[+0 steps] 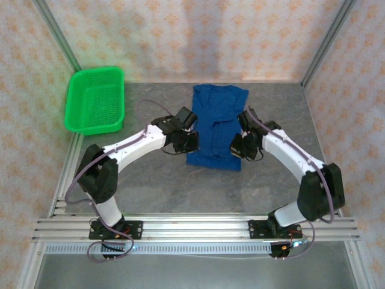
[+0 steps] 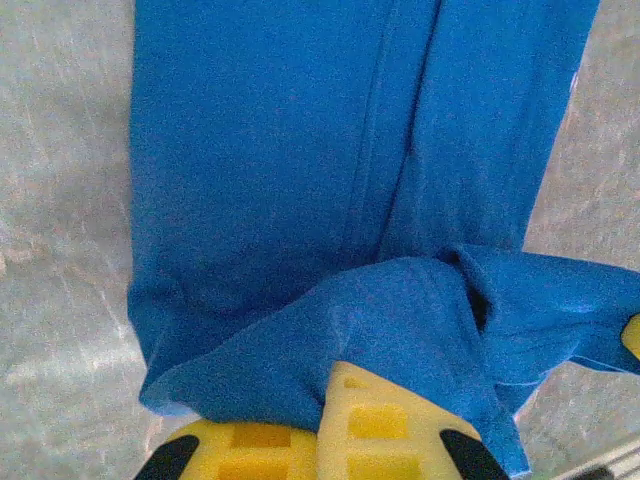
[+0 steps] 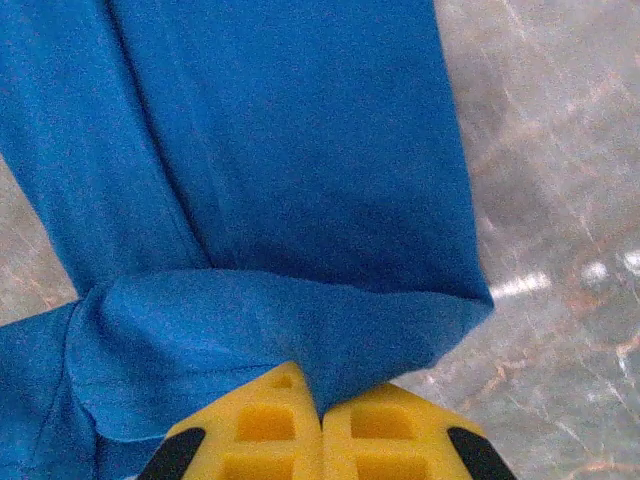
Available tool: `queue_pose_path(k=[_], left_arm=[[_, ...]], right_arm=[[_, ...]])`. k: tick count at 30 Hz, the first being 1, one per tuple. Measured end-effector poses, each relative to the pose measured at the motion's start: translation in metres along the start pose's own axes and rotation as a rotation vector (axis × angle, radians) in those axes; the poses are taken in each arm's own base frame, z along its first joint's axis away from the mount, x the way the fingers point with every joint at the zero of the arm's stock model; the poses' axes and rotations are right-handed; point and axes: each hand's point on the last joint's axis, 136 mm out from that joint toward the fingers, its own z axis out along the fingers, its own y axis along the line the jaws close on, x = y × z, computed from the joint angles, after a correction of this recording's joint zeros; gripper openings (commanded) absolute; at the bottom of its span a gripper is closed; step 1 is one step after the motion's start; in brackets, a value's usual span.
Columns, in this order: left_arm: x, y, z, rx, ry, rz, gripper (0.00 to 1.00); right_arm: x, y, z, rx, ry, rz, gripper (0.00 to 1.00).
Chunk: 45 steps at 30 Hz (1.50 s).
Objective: Fold and stack the t-shirts
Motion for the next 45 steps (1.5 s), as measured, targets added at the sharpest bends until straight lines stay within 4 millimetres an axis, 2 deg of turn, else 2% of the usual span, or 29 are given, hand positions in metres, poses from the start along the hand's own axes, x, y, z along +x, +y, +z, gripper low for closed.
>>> queue_pose_path(k=[5,11,18,27,31,32,34,35,37,39,42,45], left_arm=[[-0.035,0.007,0.004,-0.018,-0.024,-0.017,0.00],[-0.065,0.009,0.016,-0.036,-0.030,-0.017,0.00],[-0.082,0.002,0.037,-0.048,-0.013,0.007,0.00],[-0.097,0.008,0.058,-0.060,0.017,-0.010,0.00],[-0.107,0.004,0.068,-0.049,0.024,-0.002,0.00],[-0.109,0.002,0.071,-0.042,0.029,0.002,0.00],[-0.113,0.000,0.078,-0.038,0.033,0.003,0.03],[-0.115,0.000,0.081,-0.037,0.035,0.002,0.08],[-0.119,-0.001,0.085,-0.031,0.041,-0.002,0.23],[-0.127,-0.002,0.086,-0.020,0.037,-0.012,0.39],[-0.147,-0.009,0.069,0.013,0.000,-0.033,0.51],[-0.174,-0.025,0.036,0.073,-0.077,-0.042,0.57]], right_arm=[[-0.037,0.008,0.005,0.006,-0.017,-0.014,0.00],[-0.063,0.010,0.017,0.027,-0.007,-0.034,0.00],[-0.074,0.005,0.029,0.057,0.017,-0.042,0.00],[-0.079,-0.003,0.055,0.097,0.067,-0.031,0.00],[-0.086,-0.006,0.064,0.108,0.076,-0.016,0.00],[-0.089,-0.006,0.066,0.110,0.076,-0.011,0.03],[-0.096,-0.006,0.070,0.110,0.075,0.005,0.15],[-0.101,-0.005,0.073,0.107,0.073,0.018,0.20],[-0.111,-0.002,0.078,0.095,0.067,0.038,0.33],[-0.124,0.006,0.079,0.073,0.049,0.054,0.39],[-0.141,0.021,0.068,0.028,-0.002,0.057,0.47],[-0.153,0.037,0.044,-0.028,-0.076,0.048,0.49]])
